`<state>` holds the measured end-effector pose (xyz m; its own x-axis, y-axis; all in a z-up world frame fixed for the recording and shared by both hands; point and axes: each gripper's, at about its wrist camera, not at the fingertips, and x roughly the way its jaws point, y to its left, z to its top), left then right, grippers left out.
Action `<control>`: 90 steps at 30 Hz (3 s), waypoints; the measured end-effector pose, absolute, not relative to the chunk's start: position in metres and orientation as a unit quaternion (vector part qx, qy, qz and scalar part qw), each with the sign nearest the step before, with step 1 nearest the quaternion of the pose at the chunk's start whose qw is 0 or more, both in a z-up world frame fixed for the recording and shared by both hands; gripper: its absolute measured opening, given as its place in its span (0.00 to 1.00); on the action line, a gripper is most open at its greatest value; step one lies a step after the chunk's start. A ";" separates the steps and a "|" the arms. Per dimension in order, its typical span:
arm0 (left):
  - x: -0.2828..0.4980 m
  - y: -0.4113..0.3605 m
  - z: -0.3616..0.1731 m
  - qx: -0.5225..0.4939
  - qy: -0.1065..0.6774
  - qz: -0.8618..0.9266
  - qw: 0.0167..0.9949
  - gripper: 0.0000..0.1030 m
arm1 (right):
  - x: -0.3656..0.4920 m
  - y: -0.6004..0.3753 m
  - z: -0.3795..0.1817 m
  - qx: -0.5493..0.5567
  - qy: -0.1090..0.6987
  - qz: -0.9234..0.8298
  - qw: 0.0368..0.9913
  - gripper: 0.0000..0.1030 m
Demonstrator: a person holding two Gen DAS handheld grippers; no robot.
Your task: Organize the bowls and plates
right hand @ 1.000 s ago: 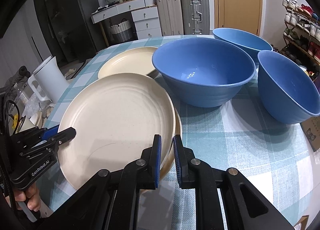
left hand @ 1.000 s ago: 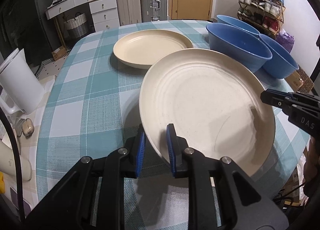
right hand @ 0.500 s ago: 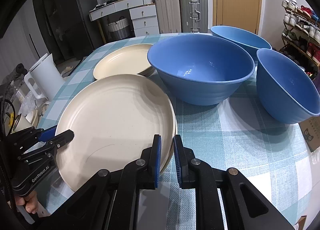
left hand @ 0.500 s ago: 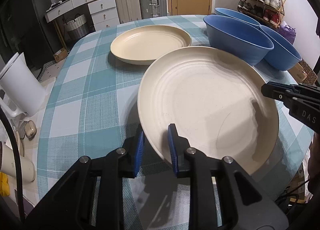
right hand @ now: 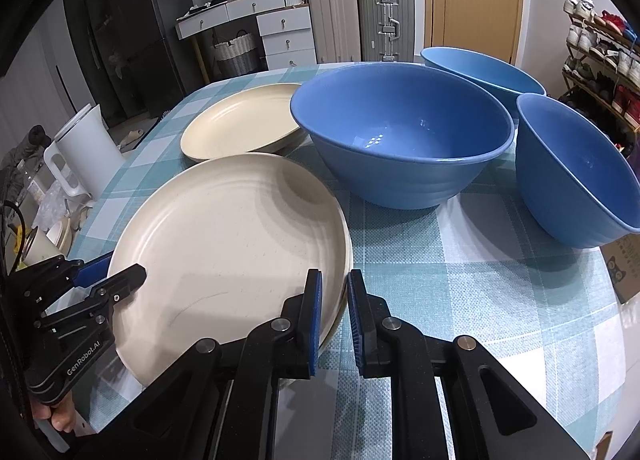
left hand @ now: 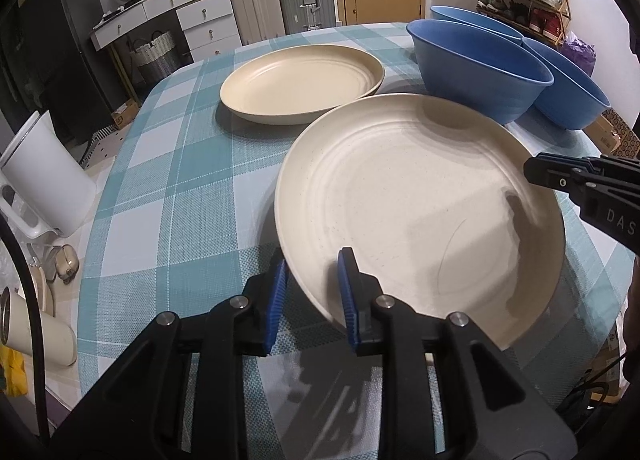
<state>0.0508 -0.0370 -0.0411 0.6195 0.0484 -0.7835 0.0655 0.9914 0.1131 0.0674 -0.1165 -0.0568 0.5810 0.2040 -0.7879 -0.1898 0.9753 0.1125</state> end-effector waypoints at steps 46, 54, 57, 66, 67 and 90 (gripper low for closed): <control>0.036 0.039 0.070 -0.078 0.357 -0.007 0.931 0.99 | 0.070 -0.139 0.087 0.059 0.335 0.206 0.917 0.99; 0.048 0.055 0.093 -0.102 0.352 0.004 0.931 0.99 | 0.085 -0.135 0.122 0.060 0.325 0.223 0.917 0.99; 0.054 0.058 0.101 -0.102 0.350 0.009 0.931 0.99 | 0.092 -0.135 0.132 0.062 0.323 0.226 0.917 0.99; 0.072 0.067 0.114 -0.104 0.351 0.025 0.930 0.99 | 0.123 -0.134 0.154 0.060 0.325 0.227 0.916 0.99; 0.074 0.068 0.114 -0.106 0.352 0.026 0.930 0.99 | 0.127 -0.133 0.155 0.059 0.327 0.228 0.915 0.99; 0.175 0.088 0.069 -0.126 0.404 0.040 0.905 0.99 | 0.228 -0.102 0.112 0.021 0.401 0.226 0.887 0.99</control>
